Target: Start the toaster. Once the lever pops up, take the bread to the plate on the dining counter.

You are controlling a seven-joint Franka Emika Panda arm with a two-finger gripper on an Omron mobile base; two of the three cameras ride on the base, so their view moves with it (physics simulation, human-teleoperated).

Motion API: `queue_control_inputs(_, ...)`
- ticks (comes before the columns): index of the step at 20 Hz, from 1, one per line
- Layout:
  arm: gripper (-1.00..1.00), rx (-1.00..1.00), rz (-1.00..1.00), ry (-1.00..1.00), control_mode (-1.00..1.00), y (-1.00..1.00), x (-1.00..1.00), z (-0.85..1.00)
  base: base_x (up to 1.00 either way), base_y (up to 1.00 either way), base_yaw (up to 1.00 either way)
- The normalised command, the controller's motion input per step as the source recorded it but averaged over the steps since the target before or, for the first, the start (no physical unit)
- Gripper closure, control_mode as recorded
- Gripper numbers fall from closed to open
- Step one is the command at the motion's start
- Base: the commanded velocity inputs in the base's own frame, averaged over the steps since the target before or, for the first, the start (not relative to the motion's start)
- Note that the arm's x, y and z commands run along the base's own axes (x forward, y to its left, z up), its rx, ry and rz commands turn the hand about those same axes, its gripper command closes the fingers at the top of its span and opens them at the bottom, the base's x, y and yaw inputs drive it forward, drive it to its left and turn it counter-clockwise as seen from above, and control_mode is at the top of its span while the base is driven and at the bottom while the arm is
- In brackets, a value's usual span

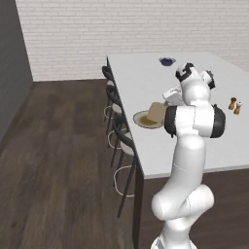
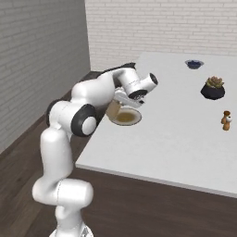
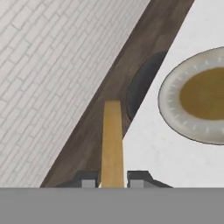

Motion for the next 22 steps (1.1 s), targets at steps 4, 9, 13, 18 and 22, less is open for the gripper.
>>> queue_control_inputs(4, 1.00, 0.00, 0.00, -0.18, -1.00, -0.01, 0.39, -0.45, 0.00, 0.00, 0.00)
queue_control_inputs(9, 1.00, 0.00, 0.00, -0.07, -1.00, 0.00, 0.15, -0.21, 0.00, 0.00, 0.00)
queue_control_inputs(13, 1.00, 0.00, 0.00, 0.00, -1.00, 0.01, 0.00, -0.14, 0.00, 0.00, 0.00)
queue_control_inputs(18, 1.00, -0.03, 0.00, 0.00, -1.00, 0.17, 0.14, -0.09, 0.00, 0.00, 0.00)
queue_control_inputs(22, 1.00, -0.03, 0.00, 0.00, -1.00, 0.15, 0.33, -0.04, 0.00, 0.00, 0.00)
